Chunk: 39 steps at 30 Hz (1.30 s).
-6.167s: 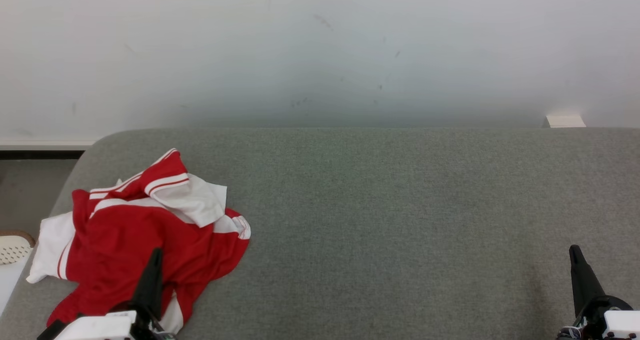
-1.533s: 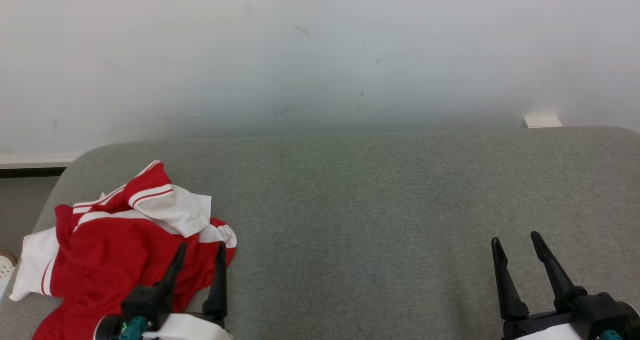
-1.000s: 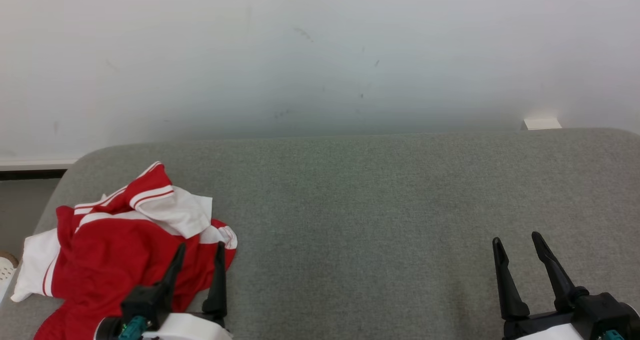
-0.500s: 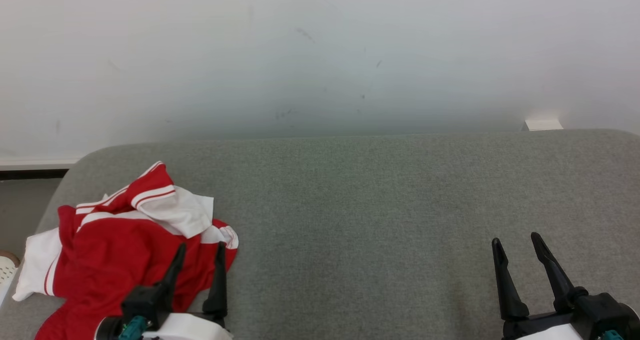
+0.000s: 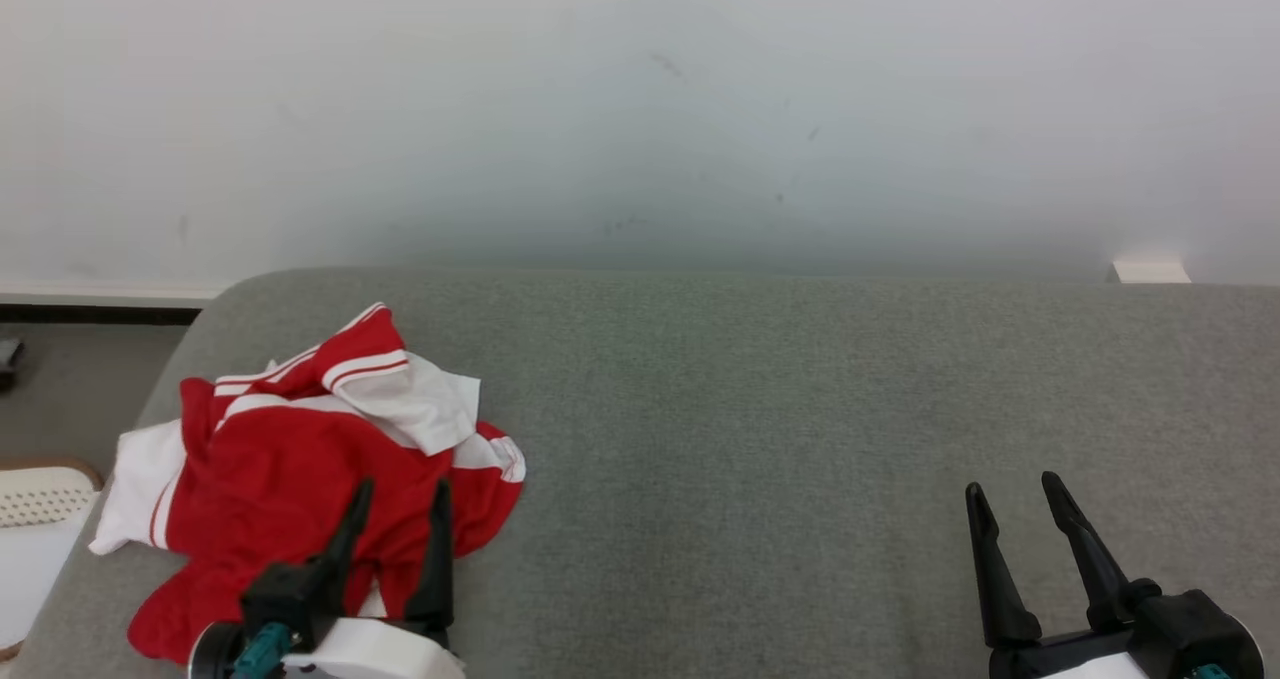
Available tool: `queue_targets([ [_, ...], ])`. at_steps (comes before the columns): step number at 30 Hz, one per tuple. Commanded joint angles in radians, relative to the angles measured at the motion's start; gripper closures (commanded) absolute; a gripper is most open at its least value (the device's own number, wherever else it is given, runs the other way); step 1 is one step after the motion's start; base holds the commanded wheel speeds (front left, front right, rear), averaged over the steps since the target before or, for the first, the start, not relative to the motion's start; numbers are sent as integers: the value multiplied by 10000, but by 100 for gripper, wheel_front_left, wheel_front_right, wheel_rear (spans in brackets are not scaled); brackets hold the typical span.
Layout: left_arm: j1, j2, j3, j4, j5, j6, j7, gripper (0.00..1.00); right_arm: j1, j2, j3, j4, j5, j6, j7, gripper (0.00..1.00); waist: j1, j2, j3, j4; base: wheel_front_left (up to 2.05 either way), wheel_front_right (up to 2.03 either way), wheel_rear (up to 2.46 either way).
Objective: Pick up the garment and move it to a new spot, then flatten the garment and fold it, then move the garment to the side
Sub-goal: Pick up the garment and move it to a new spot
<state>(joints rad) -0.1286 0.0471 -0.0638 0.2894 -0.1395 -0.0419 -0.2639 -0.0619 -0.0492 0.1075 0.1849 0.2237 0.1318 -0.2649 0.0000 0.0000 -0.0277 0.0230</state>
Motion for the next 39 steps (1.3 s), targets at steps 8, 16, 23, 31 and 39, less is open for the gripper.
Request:
queue_targets([
  [8, -119, 60, 186, 109, 137, 9, -9, 0, 44, -24, 331, 29, 285, -21, 9, 0, 0, 0, 63, 1299, 0, 0, 0],
  [16, -117, 59, 156, 180, 15, 21, -9, 0, 45, -26, 437, 72, 394, -21, 9, 0, 0, 0, 67, 2520, 0, 0, 0],
  [23, -145, 59, 286, 233, 66, -48, -9, 0, -99, -26, 592, 55, 493, -21, 11, 0, 0, 0, 89, 3122, 0, 0, 0],
  [31, -179, 57, 372, 207, 84, -88, -9, 0, -130, -26, 648, 37, 586, -21, 10, 0, 0, 0, 131, 3274, 0, 0, 0],
  [39, -478, 57, 617, 637, -303, -248, -9, 0, -169, -25, 663, -53, 540, -21, 10, 0, 0, 0, 144, 3120, 0, 0, 0],
])
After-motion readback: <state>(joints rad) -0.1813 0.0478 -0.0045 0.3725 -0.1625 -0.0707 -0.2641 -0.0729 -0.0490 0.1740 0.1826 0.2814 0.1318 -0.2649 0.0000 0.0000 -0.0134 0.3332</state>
